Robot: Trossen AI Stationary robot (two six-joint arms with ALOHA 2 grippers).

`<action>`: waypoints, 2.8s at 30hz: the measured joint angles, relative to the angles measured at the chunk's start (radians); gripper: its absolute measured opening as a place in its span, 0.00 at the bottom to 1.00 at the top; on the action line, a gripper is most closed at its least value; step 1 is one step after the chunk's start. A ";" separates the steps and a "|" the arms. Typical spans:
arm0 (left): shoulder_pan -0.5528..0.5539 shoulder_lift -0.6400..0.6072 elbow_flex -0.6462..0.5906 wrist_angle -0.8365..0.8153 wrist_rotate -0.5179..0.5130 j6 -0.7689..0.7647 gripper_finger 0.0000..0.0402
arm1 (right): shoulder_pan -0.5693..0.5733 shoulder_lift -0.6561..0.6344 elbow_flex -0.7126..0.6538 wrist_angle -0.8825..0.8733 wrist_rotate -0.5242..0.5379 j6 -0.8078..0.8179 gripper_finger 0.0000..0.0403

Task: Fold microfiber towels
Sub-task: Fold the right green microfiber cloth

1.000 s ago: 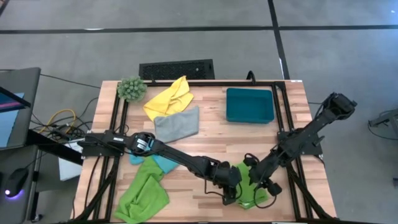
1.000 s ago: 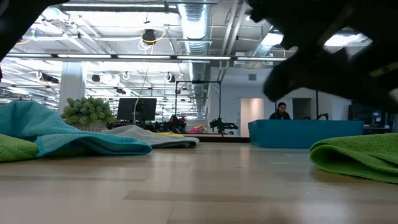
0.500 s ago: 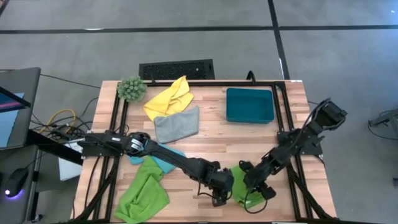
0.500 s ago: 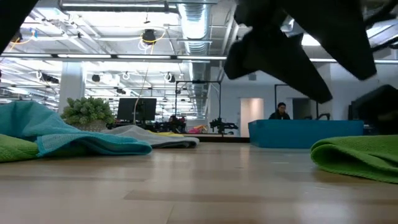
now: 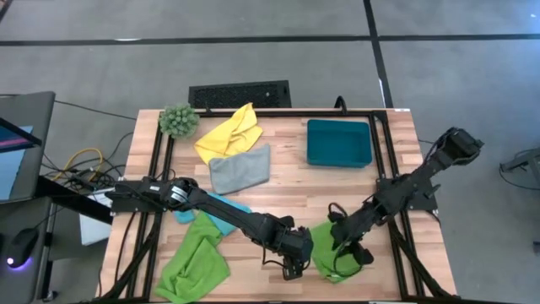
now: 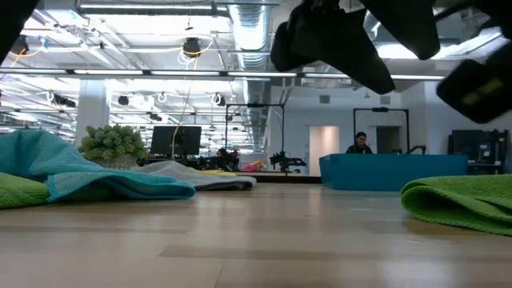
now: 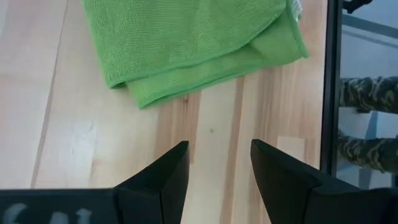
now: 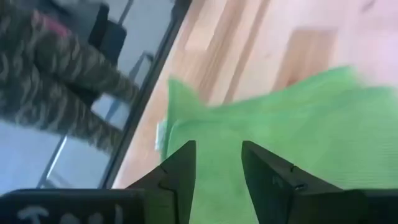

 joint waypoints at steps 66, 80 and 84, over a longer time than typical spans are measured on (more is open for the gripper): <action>-0.020 -0.009 -0.026 0.033 -0.123 -0.380 0.41 | -0.510 0.465 0.216 -0.463 -0.436 -0.758 0.35; -0.021 -0.009 -0.026 0.032 -0.124 -0.380 0.41 | -0.511 0.464 0.214 -0.445 -0.411 -0.758 0.03; -0.022 -0.009 -0.026 0.032 -0.128 -0.381 0.41 | -0.518 0.446 0.211 -0.450 -0.400 -0.757 0.02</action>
